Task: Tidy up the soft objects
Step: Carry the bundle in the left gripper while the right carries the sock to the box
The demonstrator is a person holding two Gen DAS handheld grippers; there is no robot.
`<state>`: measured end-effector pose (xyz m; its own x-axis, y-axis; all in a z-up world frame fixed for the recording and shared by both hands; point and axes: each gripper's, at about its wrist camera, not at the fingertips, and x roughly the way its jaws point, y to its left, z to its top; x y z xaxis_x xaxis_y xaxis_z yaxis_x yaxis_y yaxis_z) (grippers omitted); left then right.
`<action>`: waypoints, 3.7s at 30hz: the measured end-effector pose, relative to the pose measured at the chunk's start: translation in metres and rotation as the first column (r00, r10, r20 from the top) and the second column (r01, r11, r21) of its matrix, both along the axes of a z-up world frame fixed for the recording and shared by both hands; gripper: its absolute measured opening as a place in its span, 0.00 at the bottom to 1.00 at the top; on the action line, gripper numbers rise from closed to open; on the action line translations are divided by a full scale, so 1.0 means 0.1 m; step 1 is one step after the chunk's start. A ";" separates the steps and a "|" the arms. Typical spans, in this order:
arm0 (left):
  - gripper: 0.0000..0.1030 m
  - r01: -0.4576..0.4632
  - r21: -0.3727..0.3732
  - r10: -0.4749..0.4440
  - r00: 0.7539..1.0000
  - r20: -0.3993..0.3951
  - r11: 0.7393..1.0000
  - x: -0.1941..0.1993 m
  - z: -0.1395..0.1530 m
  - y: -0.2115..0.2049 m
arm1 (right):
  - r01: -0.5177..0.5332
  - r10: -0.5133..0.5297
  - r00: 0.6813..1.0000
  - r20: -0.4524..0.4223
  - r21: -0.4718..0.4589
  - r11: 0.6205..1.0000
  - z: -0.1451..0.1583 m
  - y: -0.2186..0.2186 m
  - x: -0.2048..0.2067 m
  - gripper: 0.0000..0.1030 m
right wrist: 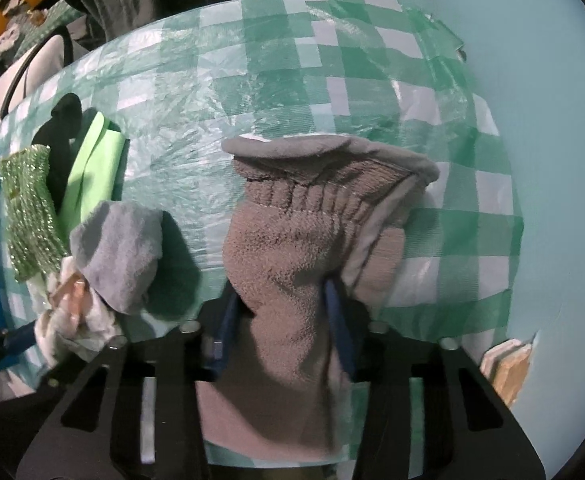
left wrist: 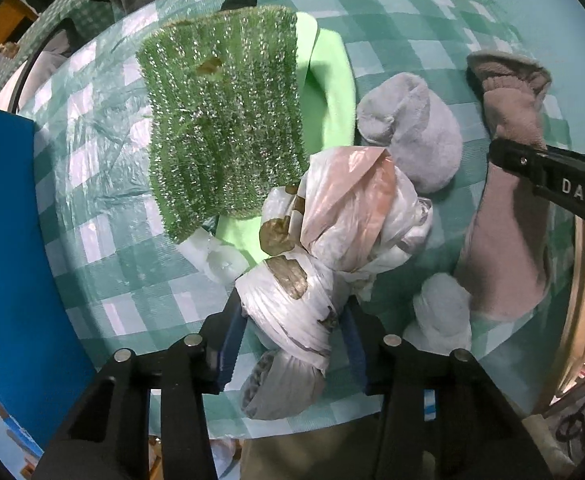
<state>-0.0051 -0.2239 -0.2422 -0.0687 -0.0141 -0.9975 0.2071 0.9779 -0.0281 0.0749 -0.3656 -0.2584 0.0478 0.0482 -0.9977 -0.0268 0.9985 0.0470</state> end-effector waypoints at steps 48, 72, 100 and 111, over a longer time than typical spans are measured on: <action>0.42 -0.154 -0.101 0.172 0.966 0.194 0.983 0.13 1.49 1.56 | -0.196 0.137 0.955 0.264 0.213 0.957 1.70 0.77 -0.06 0.17; 0.42 -0.340 -0.122 0.360 0.900 0.247 0.933 -0.05 1.73 2.68 | -0.411 0.322 0.886 0.333 0.244 0.878 2.01 2.10 -0.03 0.17; 0.42 -0.518 -0.107 0.527 0.814 0.245 0.849 -0.46 1.56 3.77 | -0.600 0.524 0.796 0.303 0.280 0.750 1.78 3.62 -0.18 0.17; 0.42 -0.536 -0.127 0.551 0.807 0.212 0.834 -0.34 1.37 3.89 | -0.614 0.558 0.789 0.257 0.291 0.734 1.57 4.04 -0.19 0.18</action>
